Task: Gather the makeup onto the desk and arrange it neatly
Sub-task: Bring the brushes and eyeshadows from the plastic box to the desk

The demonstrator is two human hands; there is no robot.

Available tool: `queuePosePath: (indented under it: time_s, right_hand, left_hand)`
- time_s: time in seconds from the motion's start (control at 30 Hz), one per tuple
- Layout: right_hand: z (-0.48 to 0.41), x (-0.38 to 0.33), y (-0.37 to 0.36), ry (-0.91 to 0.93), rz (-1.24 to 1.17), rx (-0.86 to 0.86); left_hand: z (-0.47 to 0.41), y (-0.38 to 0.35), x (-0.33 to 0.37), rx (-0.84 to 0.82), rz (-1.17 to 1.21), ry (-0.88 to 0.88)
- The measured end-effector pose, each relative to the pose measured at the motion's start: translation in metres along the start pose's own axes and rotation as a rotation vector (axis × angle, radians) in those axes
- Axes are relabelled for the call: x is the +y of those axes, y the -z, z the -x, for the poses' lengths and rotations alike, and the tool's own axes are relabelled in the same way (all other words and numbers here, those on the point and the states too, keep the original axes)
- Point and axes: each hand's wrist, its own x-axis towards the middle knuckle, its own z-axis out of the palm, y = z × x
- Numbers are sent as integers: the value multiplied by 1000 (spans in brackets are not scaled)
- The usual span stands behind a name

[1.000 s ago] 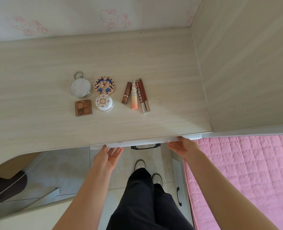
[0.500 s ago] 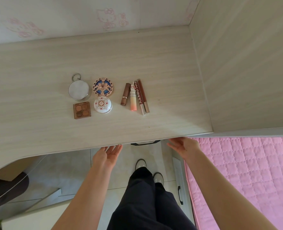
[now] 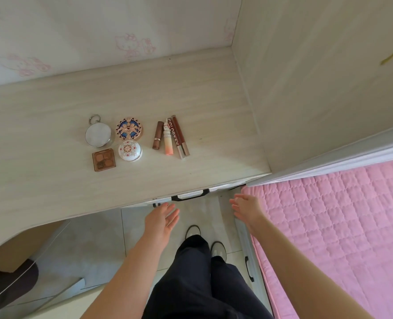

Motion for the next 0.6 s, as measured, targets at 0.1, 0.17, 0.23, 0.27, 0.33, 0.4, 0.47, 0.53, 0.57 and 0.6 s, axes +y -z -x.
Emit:
queuePosePath:
  time_s: [0.1,0.17,0.23,0.27,0.33,0.4,0.47,0.53,0.57,0.6]
  right_hand:
    - [21,15,14,105,202,38]
    - [35,24,22,175,305,51]
    - [45,32,28,241,376,65]
    - [50,36,31,274,408,73]
    - [59,46,36,320,451,102]
    - [68,57,38,331,468,149]
    - [80,71,39,343,509,203]
    - [94,86,37,354,542,247]
    - [102,94,36,352,551,270]
    - [110,102,35,350,560,302]
  left_hand:
    - [13,-14,-15,-50,-337,-94]
    - [19,-23,-23,-108,-552,-190]
    - [25,-33,-29,-173,-755,-304]
    - [27,-37,-31,-204,-870,-372]
    - [31,-44,-35,-281,-1120,-520]
    - [35,-48,-38,-383,-1329,-637]
    - [40,-50,-40,-497,-1498,-718]
    - [46,-52,-41,-586,-1666,-804]
    - [49,-53,-43,-622,-1740,-854]
    - [54,-53,-44,-656,-1809,-910]
